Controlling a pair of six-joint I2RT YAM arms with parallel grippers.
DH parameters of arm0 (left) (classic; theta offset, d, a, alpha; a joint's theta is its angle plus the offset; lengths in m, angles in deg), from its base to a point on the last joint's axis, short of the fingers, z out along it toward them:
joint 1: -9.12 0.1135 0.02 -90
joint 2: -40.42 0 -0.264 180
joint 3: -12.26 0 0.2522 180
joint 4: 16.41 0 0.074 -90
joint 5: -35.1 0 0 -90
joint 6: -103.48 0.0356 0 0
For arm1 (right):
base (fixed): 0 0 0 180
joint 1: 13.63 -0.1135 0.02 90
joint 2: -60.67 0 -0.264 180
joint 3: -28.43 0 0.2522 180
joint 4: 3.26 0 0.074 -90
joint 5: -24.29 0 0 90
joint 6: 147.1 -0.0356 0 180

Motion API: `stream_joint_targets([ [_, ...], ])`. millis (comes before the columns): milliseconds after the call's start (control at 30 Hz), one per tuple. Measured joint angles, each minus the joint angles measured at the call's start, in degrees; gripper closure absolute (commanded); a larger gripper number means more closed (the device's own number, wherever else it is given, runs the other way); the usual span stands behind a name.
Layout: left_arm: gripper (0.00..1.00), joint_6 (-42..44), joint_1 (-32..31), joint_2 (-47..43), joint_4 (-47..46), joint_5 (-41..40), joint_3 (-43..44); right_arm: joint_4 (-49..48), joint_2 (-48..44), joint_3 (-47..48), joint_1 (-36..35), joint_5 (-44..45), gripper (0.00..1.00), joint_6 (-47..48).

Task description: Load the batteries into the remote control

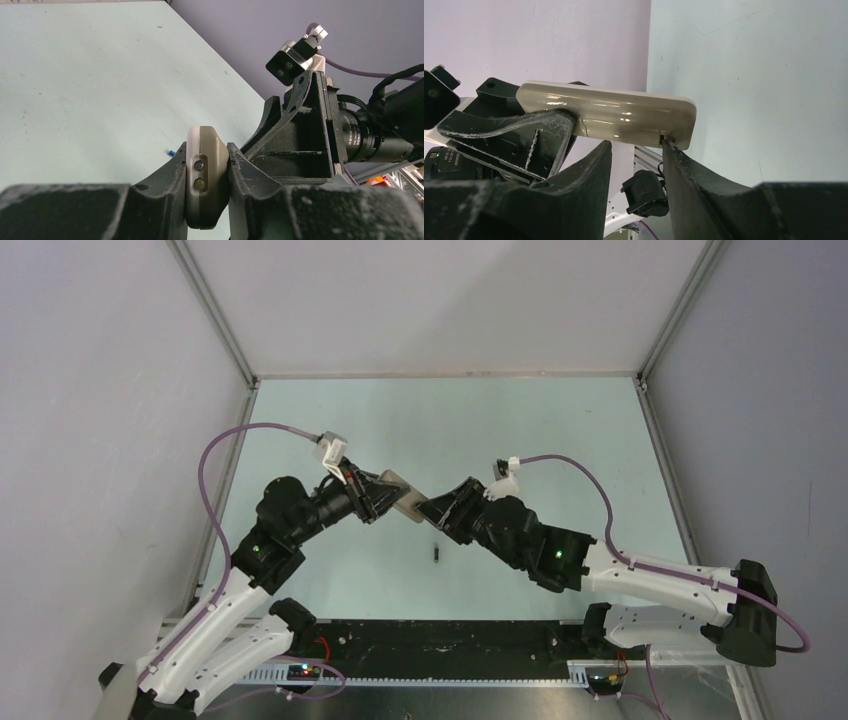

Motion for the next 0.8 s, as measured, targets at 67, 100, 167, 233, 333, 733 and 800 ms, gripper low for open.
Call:
stream_joint_targets([
  [67,1.00,0.0,0.0,-0.1,0.0,-0.1,0.0,0.0,0.0,0.0,-0.4,0.2,0.53,-0.1],
  [100,1.00,0.0,0.0,-0.1,0.0,-0.1,0.0,0.0,0.0,0.0,-0.5,0.4,0.53,-0.2],
  [167,1.00,0.0,0.0,-0.2,0.0,-0.1,0.0,0.0,0.0,0.0,-0.5,0.6,0.52,-0.6],
  [233,1.00,0.0,0.0,-0.3,0.0,-0.1,0.0,0.1,0.0,0.0,-0.5,0.9,0.52,-1.0],
  [333,1.00,0.0,0.0,-0.4,0.0,0.0,0.0,0.6,0.3,0.0,-0.5,1.3,0.51,-1.5],
  [733,1.00,0.8,0.1,-0.9,-0.1,-0.5,0.0,0.1,1.6,0.1,0.3,1.6,0.67,-1.2],
  [800,1.00,1.0,0.1,-1.0,-0.3,-0.5,0.0,0.0,1.6,0.1,0.3,1.6,0.67,-1.2],
])
